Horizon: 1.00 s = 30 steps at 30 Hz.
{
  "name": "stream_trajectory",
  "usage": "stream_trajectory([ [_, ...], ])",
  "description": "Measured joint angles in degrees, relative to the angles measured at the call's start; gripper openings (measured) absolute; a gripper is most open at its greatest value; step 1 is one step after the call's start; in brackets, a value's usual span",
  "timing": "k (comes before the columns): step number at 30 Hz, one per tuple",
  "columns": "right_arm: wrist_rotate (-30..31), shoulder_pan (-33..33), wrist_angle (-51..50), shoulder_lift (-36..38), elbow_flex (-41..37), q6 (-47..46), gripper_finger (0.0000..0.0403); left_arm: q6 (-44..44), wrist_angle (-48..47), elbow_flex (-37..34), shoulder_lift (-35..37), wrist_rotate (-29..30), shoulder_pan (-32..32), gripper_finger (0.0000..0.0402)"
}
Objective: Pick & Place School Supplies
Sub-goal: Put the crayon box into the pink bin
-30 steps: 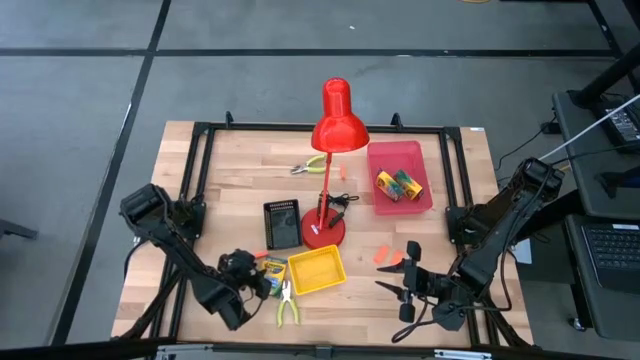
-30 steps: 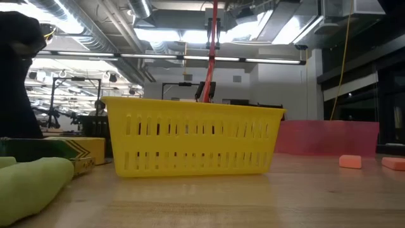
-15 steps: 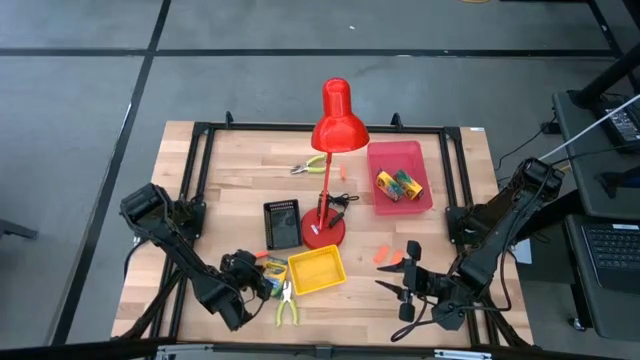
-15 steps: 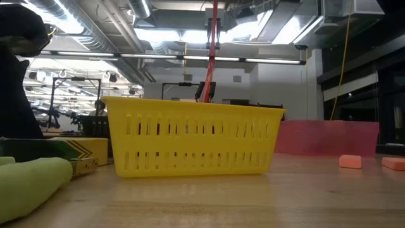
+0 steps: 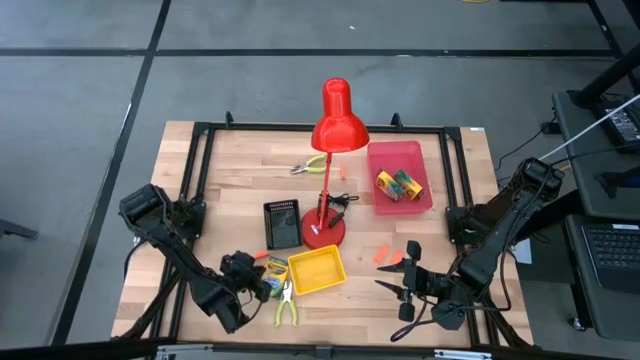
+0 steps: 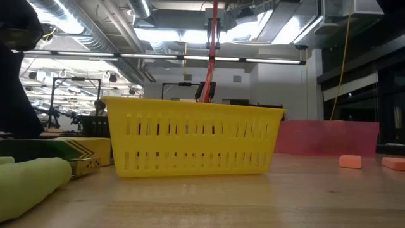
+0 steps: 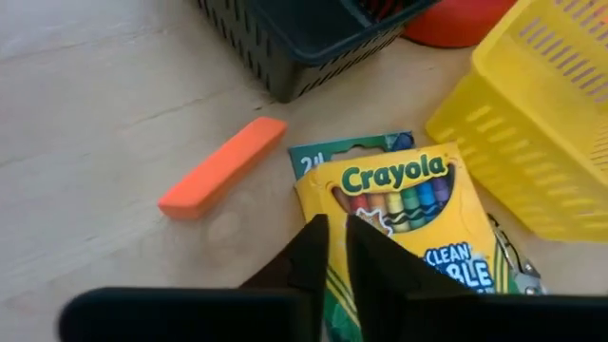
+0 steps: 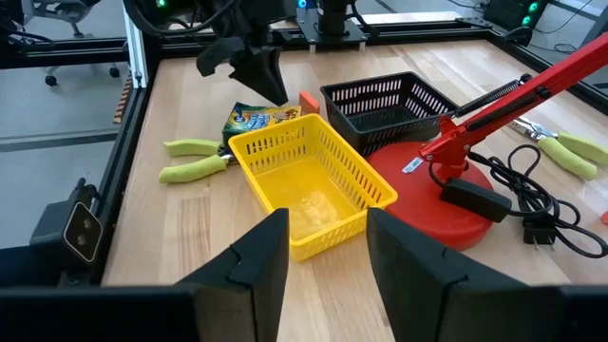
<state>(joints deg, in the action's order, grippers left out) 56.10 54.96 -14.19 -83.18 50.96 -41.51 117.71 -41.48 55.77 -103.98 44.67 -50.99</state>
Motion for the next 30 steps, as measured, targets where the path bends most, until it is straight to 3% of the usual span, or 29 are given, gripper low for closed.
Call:
stream_trajectory([
  [8, 0.00, 0.00, -0.01, 0.00, 0.00, 0.02, 0.0146, -2.64, 0.21, 0.00, 0.00, -3.49, 2.34, 0.0135],
  [16, -0.02, 0.02, -0.35, 0.00, 0.00, 0.02, 0.0146, -10.07, 3.35, 0.00, 0.00, -6.15, 5.88, 0.0158],
  [22, -0.02, 0.04, -2.25, 0.00, 0.00, -1.62, 0.0146, -14.97, 6.43, 0.00, 0.00, -6.90, 7.18, 0.0122],
  [30, 0.51, 0.58, -3.57, 0.00, 0.00, -3.09, 0.0146, -16.02, 7.16, 0.03, 0.02, -7.05, 7.26, 0.0014],
])
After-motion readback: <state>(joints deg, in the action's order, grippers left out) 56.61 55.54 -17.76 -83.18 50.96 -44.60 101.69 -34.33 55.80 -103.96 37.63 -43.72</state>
